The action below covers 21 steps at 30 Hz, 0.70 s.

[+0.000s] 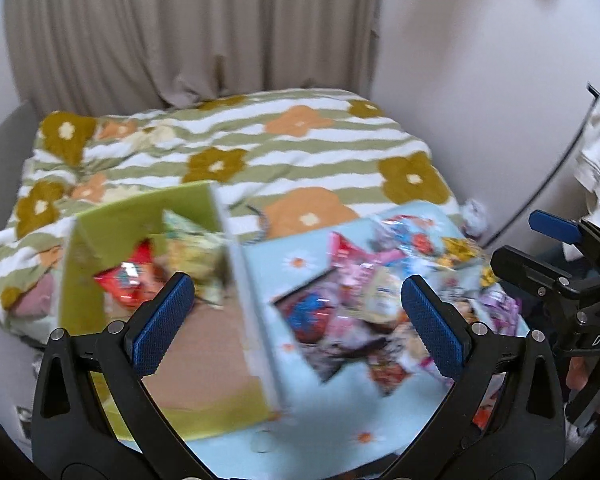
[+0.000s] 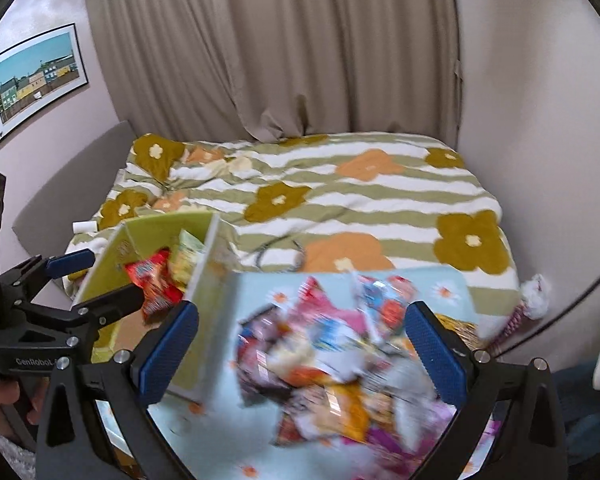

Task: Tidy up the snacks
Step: 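Move both tools back to the snack pile and reach into it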

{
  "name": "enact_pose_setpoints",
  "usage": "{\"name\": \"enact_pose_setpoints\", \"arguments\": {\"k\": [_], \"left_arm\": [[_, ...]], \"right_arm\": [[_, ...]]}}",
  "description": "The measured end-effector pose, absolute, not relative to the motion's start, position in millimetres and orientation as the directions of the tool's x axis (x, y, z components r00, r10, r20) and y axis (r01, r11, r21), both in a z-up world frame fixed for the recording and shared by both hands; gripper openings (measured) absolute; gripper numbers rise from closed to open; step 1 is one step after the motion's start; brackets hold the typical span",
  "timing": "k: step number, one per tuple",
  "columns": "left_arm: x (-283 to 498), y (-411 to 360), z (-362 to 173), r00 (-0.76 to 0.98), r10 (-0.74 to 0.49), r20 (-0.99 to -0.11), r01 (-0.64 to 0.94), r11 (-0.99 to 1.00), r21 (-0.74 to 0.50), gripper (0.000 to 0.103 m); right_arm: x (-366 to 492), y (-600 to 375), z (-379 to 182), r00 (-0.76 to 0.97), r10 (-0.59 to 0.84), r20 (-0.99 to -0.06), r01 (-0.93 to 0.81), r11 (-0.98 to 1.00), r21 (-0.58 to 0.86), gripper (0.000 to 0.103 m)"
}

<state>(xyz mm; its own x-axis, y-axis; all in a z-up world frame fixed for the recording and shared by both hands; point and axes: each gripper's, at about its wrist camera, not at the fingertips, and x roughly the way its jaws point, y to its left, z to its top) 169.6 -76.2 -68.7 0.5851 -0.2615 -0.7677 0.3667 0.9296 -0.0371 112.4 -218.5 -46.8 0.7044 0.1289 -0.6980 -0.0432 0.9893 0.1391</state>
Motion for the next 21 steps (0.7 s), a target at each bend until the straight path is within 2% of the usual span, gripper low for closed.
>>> {"name": "enact_pose_setpoints", "arguments": {"k": [5,12,21], "left_arm": [[164,-123,-91,0.549,-0.286,-0.786,0.439,0.898,-0.021,0.103],[164,-180,-127,0.5,-0.262,-0.826,0.586,0.804,0.1,0.103],[189,-206,-186,0.415,-0.221,-0.883,0.736,0.652,0.182,0.103]], "right_arm": [[100,-267,-68,0.678,0.137,-0.722,-0.034,0.987,0.154,0.103],[99,-294,-110,0.619,0.171,-0.766,-0.067,0.984,0.165,0.103],[108,-299,-160,0.568,0.2,-0.798,-0.068,0.978,0.196,0.103]]}}
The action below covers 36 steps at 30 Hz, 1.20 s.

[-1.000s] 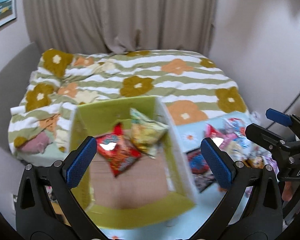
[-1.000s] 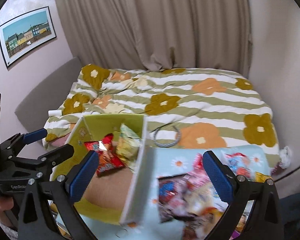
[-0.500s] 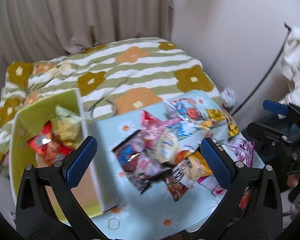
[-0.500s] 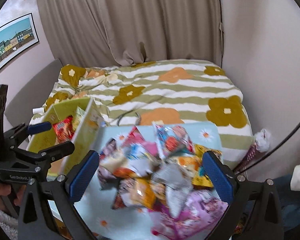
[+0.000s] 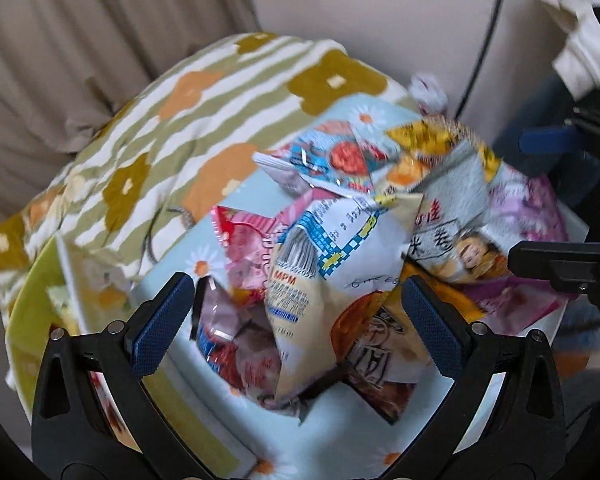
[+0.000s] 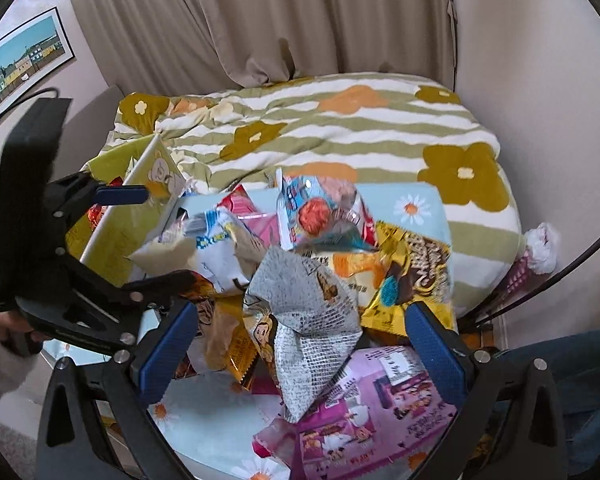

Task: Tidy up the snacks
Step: 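Move both tools back to the snack pile and reach into it, then grasp the white MPM bag with the left tool while the right tool grasps the grey newspaper-print bag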

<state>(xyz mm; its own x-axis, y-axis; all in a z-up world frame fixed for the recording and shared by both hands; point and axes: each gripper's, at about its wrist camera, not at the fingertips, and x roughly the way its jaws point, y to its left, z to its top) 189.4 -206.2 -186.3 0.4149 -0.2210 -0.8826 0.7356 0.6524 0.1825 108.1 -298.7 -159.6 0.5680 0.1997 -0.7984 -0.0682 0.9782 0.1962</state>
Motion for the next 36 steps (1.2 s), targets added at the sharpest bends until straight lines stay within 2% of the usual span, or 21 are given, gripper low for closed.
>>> {"name": "enact_pose_setpoints", "arguments": {"k": [12,16,22,31,36], "left_arm": [[196,-220,-218,0.322,-0.228,-0.919,0.852,0.494,0.176,0.103],[197,-222,-221,0.288,-0.221,-0.932,0.867,0.474,0.155,0.078],[193,-220,-220,0.294,-0.21,-0.933,0.875,0.451,0.174,0.064],[187,-209,-215,0.301,-0.21,-0.93,0.855,0.492,0.165,0.06],[183,-202,-209,0.309,-0.214,-0.927,0.834,0.529,0.156,0.059]], "right_arm": [[120,-289,-194,0.529,0.167,-0.832,-0.046,0.985,0.168,0.103],[120,-288,-198,0.53,0.161,-0.832,-0.038,0.985,0.167,0.103],[122,-286,-198,0.535,0.154,-0.831,-0.033,0.986,0.161,0.103],[135,-273,-203,0.497,0.141,-0.856,-0.087,0.99,0.113,0.099],[136,-268,-206,0.473,0.143,-0.869,-0.111,0.989,0.102,0.084]]}}
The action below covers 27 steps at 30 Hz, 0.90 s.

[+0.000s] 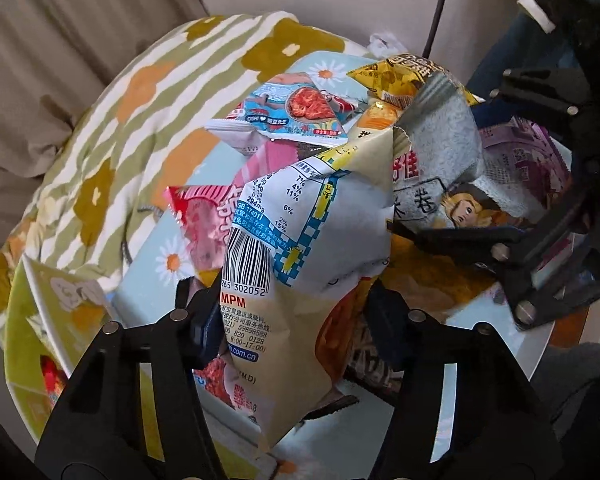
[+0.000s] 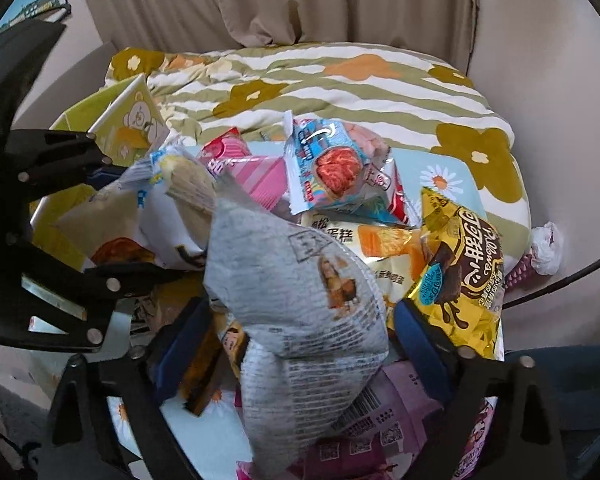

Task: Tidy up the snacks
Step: 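Grasp the white MPM bag with the left tool while the right tool grasps the grey newspaper-print bag, then carry both bags over the box and release them inside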

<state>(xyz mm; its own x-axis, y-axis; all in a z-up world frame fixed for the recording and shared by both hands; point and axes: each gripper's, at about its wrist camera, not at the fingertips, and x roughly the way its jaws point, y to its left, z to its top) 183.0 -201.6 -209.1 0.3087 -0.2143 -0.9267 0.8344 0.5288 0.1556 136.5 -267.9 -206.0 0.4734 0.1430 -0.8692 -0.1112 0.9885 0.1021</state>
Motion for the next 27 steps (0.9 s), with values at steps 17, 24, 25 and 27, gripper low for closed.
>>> {"name": "enact_pose_setpoints", "arguments": {"k": [17,24,25,27], "left_arm": [[165,-190,-179,0.379,-0.21,-0.901,0.736,0.659,0.156,0.056],[162,-177,-139,0.448,-0.221,-0.866,0.63,0.765,0.131,0.056],[162,-173,-133,0.459,-0.221,-0.86,0.609,0.783,0.124,0.055],[163,-164,-120,0.491,-0.213,-0.844,0.56,0.82,0.119,0.055]], "right_arm": [[119,-272,-176,0.504,0.202,-0.84,-0.152,0.978,0.143,0.049],[115,-276,-132,0.552,0.251,-0.795,-0.181,0.967,0.18,0.049],[116,-276,-124,0.56,0.262,-0.786,-0.192,0.964,0.185,0.049],[119,-273,-108,0.574,0.282,-0.769,-0.218,0.957,0.189,0.049]]}}
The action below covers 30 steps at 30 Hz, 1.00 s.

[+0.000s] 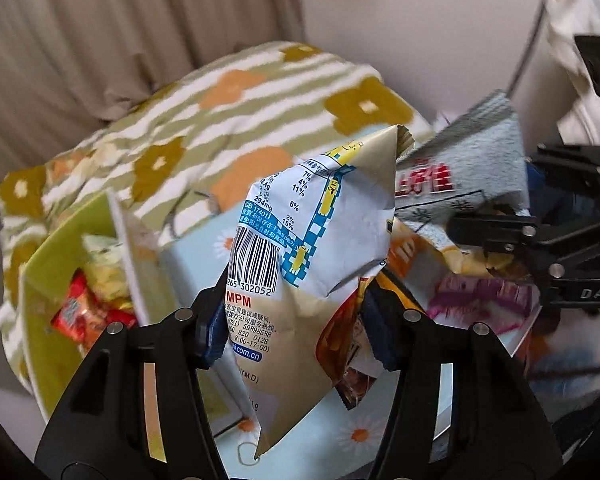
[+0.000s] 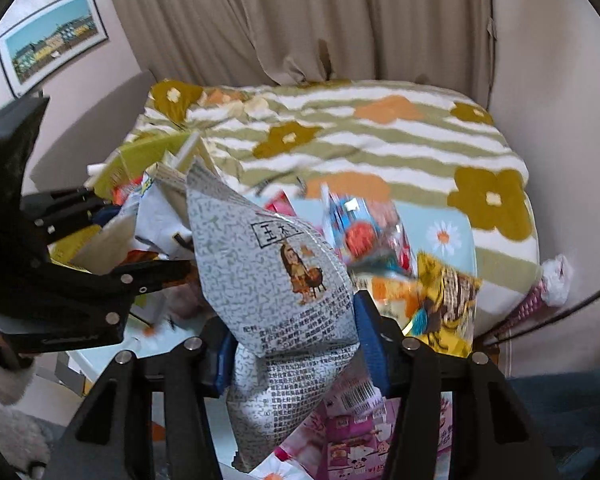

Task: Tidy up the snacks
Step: 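Carry both bags over the box and release them inside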

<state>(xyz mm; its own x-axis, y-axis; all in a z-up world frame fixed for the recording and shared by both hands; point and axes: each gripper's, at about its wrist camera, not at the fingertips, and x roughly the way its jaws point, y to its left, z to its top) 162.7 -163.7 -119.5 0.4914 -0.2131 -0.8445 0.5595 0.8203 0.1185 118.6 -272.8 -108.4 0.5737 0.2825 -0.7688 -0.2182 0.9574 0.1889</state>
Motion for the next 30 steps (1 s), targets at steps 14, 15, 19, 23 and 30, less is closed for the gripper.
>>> {"name": "enact_pose_setpoints", "arguments": {"k": [14,15,19,23,30], "left_arm": [[186,-19,-70,0.633,-0.024,-0.774,0.175,0.978,0.113,0.055],[188,-7,-70,0.633,-0.006,-0.774,0.157,0.98,0.121,0.055],[199,41,-77,0.62,0.056,-0.783,0.097,0.984,0.148,0.055],[212,77,-96,0.581,0.109,-0.807,0.081,0.978,0.19,0.055],[226,101,-143,0.492,0.109,-0.864,0.142,0.969,0.203,0.056]], "right_arm": [[169,-167,-51,0.56,0.492,-0.667,-0.416,0.863,0.287,0.049],[174,-155,-51,0.553,0.502,-0.665,-0.421,0.857,0.296,0.049],[190,-104,-55,0.527,0.529,-0.665,-0.432,0.841,0.326,0.049],[206,-65,-64,0.507,0.528,-0.681,-0.412,0.842,0.347,0.049],[221,-26,-88,0.484,0.486,-0.728,-0.325,0.872,0.366,0.049]]}}
